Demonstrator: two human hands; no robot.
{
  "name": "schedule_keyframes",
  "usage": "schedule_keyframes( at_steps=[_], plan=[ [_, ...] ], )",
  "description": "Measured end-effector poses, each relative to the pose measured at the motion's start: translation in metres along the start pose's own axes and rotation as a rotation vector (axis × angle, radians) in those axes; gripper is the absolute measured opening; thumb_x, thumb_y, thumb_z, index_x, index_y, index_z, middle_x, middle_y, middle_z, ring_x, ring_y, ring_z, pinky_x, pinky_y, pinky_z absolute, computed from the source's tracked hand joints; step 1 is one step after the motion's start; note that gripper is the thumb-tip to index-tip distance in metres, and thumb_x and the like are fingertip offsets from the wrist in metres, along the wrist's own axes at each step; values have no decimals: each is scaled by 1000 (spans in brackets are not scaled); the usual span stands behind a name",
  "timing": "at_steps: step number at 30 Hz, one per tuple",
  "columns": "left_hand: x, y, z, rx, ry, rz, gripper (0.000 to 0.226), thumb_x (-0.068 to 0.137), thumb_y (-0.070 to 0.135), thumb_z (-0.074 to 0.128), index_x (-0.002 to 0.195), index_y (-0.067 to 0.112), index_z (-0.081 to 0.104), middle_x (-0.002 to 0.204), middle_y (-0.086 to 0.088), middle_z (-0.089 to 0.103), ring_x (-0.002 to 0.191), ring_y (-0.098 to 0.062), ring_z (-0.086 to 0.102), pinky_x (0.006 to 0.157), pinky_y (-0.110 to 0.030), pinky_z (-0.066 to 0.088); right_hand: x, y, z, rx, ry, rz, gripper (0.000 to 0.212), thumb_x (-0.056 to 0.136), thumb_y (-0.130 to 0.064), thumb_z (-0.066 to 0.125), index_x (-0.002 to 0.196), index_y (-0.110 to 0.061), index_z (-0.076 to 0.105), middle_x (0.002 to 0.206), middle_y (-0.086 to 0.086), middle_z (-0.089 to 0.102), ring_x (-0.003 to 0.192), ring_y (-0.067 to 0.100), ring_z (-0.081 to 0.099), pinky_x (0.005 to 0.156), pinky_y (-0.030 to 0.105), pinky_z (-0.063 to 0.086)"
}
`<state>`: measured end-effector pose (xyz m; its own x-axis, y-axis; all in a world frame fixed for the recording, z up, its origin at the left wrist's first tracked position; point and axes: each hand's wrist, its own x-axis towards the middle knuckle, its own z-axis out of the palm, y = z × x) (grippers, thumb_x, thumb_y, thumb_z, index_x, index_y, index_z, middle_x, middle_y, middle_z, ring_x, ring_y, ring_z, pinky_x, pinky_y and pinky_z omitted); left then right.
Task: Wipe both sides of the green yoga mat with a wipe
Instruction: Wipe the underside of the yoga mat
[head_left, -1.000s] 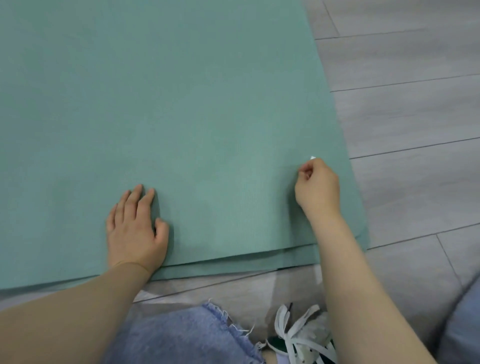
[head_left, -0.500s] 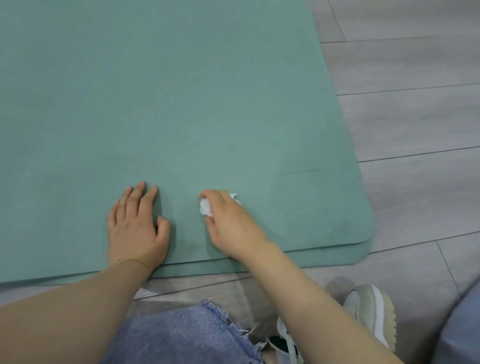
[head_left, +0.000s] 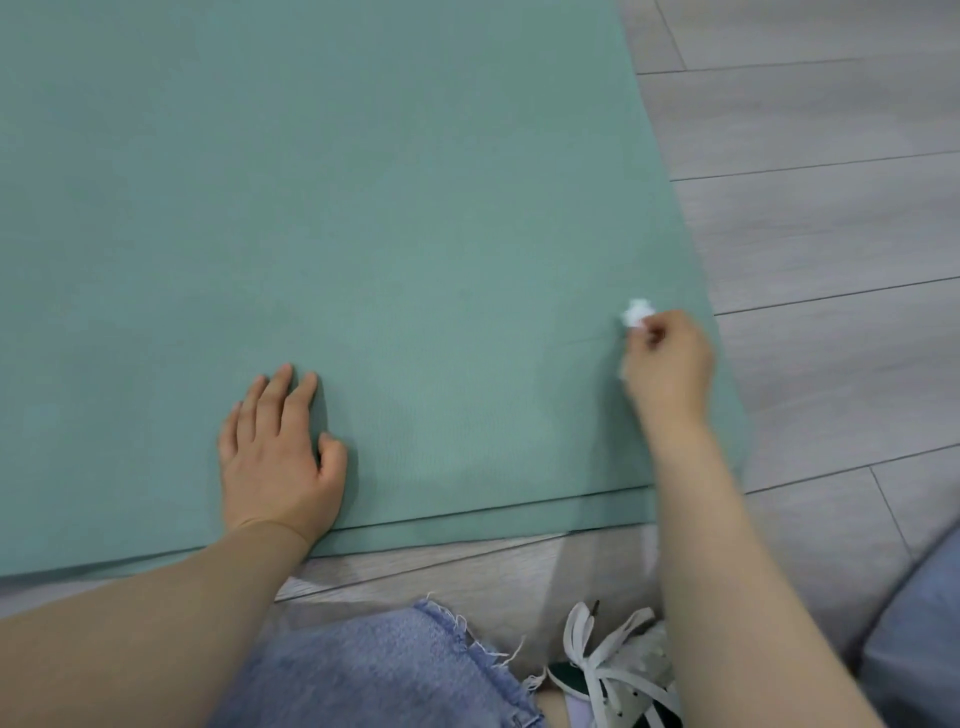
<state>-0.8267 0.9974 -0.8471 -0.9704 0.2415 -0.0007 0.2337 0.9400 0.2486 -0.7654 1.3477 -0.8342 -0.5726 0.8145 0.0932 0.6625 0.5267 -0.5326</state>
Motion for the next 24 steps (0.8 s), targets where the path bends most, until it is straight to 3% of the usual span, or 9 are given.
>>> schedule_keyframes(
  at_steps=[3, 6, 8, 10, 13, 15, 17, 22, 24],
  plan=[
    [0, 0, 0, -6, 0, 2, 70, 78, 37, 32, 141, 12, 50, 152, -11, 42, 143, -32, 31, 118, -48, 19, -79, -63, 34, 52, -277, -529, 3, 84, -6, 60, 86, -8, 60, 88, 13, 58, 76, 33, 56, 65, 31, 33],
    [-1, -1, 0, -7, 4, 12, 69, 79, 37, 32, 141, 12, 50, 152, -12, 42, 143, -33, 31, 118, -48, 19, -117, -77, 36, 7, -626, -1132, 18, 74, 0, 66, 90, -8, 62, 92, 13, 58, 72, 31, 57, 62, 37, 43],
    [0, -2, 0, -9, 13, 16, 69, 78, 36, 33, 140, 12, 50, 151, -13, 43, 142, -33, 32, 117, -48, 20, -76, -61, 30, 10, -617, -1100, 21, 80, 0, 60, 97, -10, 65, 100, 14, 62, 83, 32, 63, 68, 36, 50],
    [0, -3, 0, -8, 13, 14, 68, 78, 35, 34, 139, 12, 51, 151, -13, 43, 142, -33, 32, 117, -48, 20, -20, -28, 16, 0, -367, -705, 21, 89, -3, 52, 105, -6, 66, 107, 18, 63, 98, 34, 62, 85, 36, 45],
    [-1, -2, 1, -4, 16, 15, 67, 77, 34, 34, 139, 12, 51, 150, -13, 43, 142, -33, 32, 117, -48, 20, 37, 28, -25, -84, 9, 82, 19, 91, -8, 46, 104, -1, 58, 113, 22, 56, 104, 37, 54, 84, 37, 36],
    [0, -1, 1, -8, 22, 9, 67, 77, 34, 35, 138, 12, 51, 150, -13, 43, 142, -33, 32, 117, -48, 20, 25, 23, -24, -52, 89, 244, 17, 90, -6, 46, 100, 0, 57, 109, 23, 57, 101, 37, 54, 81, 35, 35],
    [0, -1, 1, -12, 25, 8, 67, 77, 33, 36, 138, 11, 51, 150, -13, 44, 142, -33, 32, 117, -48, 20, -20, -6, -1, -7, 13, 1, 10, 88, -3, 49, 95, 0, 57, 100, 22, 57, 91, 37, 55, 76, 36, 36],
    [-1, 0, 0, -8, 17, 11, 67, 78, 33, 36, 139, 12, 50, 151, -13, 43, 142, -33, 31, 118, -47, 19, -144, -58, 23, 37, -656, -1072, 26, 71, 6, 64, 92, -8, 57, 92, 14, 56, 68, 31, 54, 60, 40, 46],
    [0, 0, 0, -12, 22, 14, 67, 77, 33, 36, 139, 11, 51, 150, -13, 43, 142, -33, 32, 117, -47, 20, -108, -38, 12, 44, -570, -1000, 20, 79, 5, 57, 95, -4, 63, 94, 18, 61, 78, 29, 55, 68, 38, 46]
  ],
)
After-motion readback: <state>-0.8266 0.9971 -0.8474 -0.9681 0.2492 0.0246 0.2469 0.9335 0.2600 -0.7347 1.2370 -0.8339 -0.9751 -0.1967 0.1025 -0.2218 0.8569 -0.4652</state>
